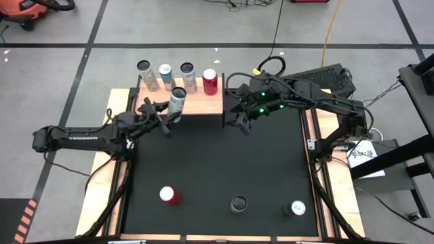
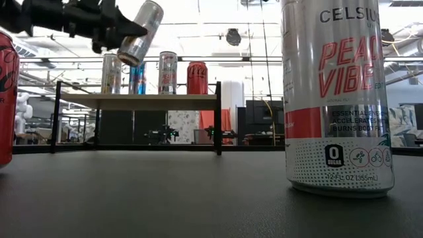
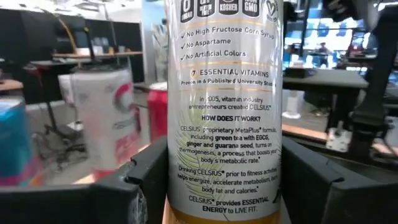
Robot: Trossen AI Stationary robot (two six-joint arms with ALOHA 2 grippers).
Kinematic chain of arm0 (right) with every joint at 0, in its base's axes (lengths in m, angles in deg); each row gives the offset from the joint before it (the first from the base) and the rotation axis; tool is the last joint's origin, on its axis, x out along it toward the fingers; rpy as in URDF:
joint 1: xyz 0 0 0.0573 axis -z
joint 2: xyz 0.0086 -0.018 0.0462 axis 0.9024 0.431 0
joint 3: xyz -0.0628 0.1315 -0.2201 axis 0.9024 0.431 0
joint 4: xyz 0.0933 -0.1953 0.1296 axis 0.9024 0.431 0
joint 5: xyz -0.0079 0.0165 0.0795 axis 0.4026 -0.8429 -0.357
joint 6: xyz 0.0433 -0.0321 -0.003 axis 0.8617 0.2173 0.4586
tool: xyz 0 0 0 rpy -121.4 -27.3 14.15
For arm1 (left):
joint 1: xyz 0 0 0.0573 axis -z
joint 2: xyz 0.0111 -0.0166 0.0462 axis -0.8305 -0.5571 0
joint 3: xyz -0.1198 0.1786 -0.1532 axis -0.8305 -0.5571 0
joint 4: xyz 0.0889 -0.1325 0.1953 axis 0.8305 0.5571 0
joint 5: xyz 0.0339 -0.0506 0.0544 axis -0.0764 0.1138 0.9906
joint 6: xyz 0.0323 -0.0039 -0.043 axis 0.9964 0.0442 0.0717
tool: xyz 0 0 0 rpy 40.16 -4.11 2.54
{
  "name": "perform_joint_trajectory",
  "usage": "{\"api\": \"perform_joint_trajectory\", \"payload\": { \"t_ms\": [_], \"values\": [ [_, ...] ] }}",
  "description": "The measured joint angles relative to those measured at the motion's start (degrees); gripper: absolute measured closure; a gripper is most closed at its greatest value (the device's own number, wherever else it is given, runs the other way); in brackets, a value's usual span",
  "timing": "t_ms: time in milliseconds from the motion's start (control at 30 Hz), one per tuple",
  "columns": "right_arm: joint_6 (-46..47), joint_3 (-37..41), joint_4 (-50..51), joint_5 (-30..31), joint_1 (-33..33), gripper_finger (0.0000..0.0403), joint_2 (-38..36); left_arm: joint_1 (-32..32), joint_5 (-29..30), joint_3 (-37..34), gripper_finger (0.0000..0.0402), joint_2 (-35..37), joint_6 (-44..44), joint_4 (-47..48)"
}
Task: Place canned beverage on shelf
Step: Put the white yellow soda can on the shelf aligned with the white yellow soda can
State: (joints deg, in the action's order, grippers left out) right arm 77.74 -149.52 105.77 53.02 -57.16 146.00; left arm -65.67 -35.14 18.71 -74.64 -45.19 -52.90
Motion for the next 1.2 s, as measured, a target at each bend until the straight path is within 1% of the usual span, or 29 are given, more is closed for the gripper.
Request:
{"api": "perform_joint_trajectory", "payload": {
  "t_ms": [100,167,233,300,400,500,567,667,800,1000,1200],
  "values": [
    [0.0,0.0,0.0,0.0,0.0,0.0117,0.0,-0.8,1.0,-3.9,0.0173,2.1,0.1,-2.8],
    [0.0,0.0,0.0,0.0,0.0,0.0117,0.0,-1.2,1.9,-6.5,0.0173,3.2,0.2,-8.0],
    [0.0,0.0,0.0,0.0,0.0,0.0117,0.0,-1.6,4.7,-8.8,0.0173,3.5,0.2,-13.6],
    [-0.1,0.0,-0.3,0.0,0.0,0.0117,0.0,-2.2,7.1,-11.2,0.0173,3.4,0.6,-17.1],
    [-1.1,0.0,-0.4,0.0,0.0,0.0117,0.0,-3.1,6.7,-13.4,0.0173,3.3,0.7,-21.0],
    [-1.3,0.0,-0.4,0.0,0.0,0.0117,0.0,-4.3,7.0,-14.7,0.0173,3.4,0.7,-21.1],
    [-1.5,0.0,-0.4,0.0,0.0,0.0117,0.0,-4.9,5.7,-15.3,0.0173,3.2,1.5,-20.6],
    [-1.9,0.0,-0.4,0.0,0.0,0.0117,0.0,-5.9,5.2,-15.3,0.0173,3.4,1.9,-23.4],
    [-1.9,0.0,-0.4,0.0,0.0,0.0117,0.0,-7.6,5.3,-16.8,0.0173,3.1,1.9,-24.0],
    [-2.3,0.0,-0.8,0.1,0.0,0.0117,0.0,-11.0,2.0,-17.7,0.0172,2.9,1.7,-25.8],
    [-2.8,0.0,-1.6,0.1,0.0,0.0117,0.1,-14.0,0.9,-17.8,0.0172,2.0,1.7,-26.4]
  ]
}}
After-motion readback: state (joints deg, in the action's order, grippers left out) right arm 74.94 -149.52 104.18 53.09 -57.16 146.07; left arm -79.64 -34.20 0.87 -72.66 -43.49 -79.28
